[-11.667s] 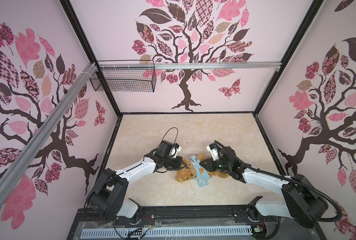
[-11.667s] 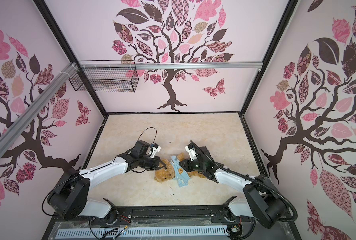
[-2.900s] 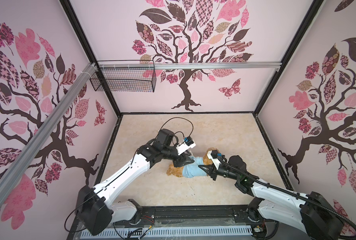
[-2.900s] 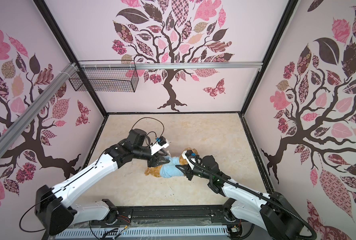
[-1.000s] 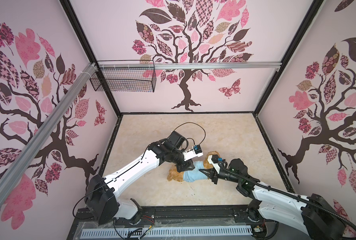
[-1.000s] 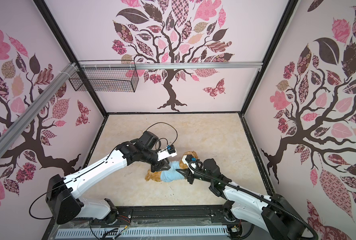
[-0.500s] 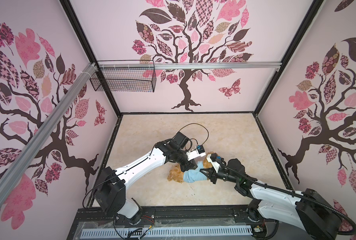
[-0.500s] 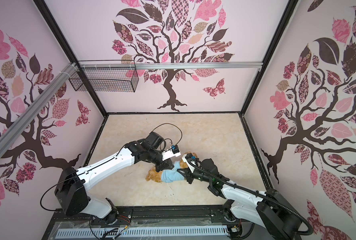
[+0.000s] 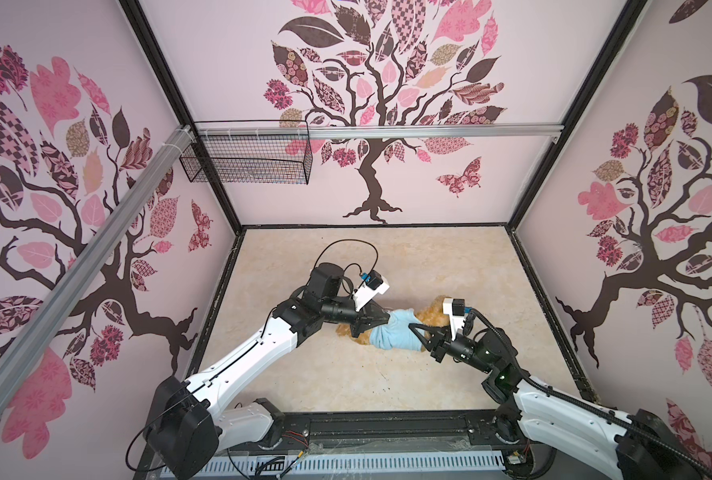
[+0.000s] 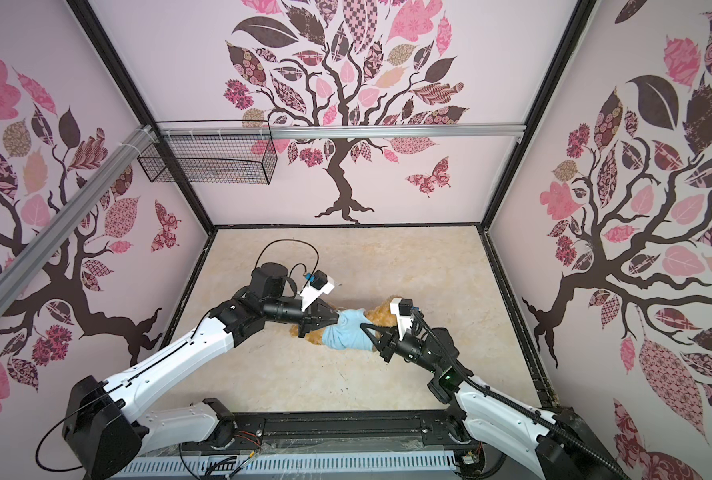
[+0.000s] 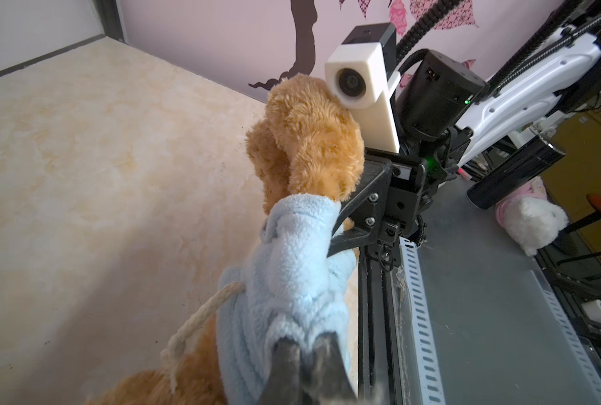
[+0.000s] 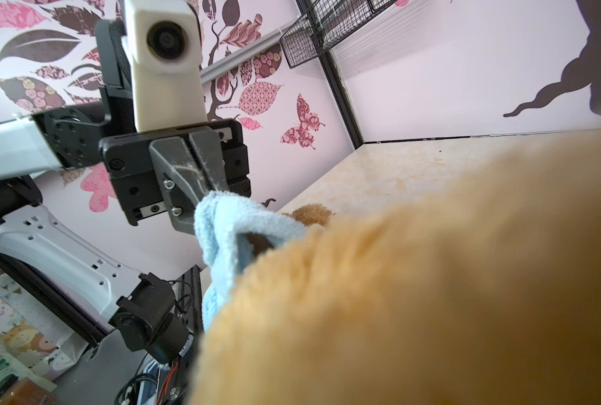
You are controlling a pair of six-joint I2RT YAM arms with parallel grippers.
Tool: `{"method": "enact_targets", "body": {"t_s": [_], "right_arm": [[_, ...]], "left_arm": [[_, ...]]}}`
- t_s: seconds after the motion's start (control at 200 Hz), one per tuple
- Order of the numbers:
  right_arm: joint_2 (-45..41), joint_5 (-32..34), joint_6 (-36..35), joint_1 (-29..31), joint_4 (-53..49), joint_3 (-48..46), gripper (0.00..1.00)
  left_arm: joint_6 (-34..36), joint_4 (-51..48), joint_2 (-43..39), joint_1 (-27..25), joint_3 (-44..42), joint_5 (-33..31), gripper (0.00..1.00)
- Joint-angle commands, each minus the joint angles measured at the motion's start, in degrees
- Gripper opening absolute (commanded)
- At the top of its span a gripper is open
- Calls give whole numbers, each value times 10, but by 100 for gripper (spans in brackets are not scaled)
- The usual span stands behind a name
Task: Dress the teddy bear
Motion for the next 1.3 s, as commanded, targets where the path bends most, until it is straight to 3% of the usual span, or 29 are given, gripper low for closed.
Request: {"method": "enact_targets", "body": {"t_s": [0.0, 0.215, 0.4, 0.48, 0.6, 0.755, 1.01, 1.295], "right_arm": [[-8, 72, 42, -27, -10, -28, 7], [7, 63, 48, -27, 35, -33, 4], [23, -7, -10, -27, 28, -5, 3], [28, -29, -40, -27, 0, 10, 3], [34, -52, -83, -27, -52, 36, 2], [41, -66, -135, -18, -103, 57, 1], [63, -58, -156, 9, -114, 69, 1], [61, -49, -159, 11, -116, 68, 1]], "left_arm": [[-101, 120, -43, 64, -29, 19, 0], [-146, 161, -56, 83, -59, 40, 0], [-17, 19, -53, 66, -21, 22, 0], [0, 3, -53, 55, -12, 16, 0], [36, -43, -53, 38, 10, -7, 27], [103, -108, -52, -2, 44, -81, 39], [151, -191, 3, -39, 105, -144, 38], [159, -239, 16, -41, 104, -152, 38]]}}
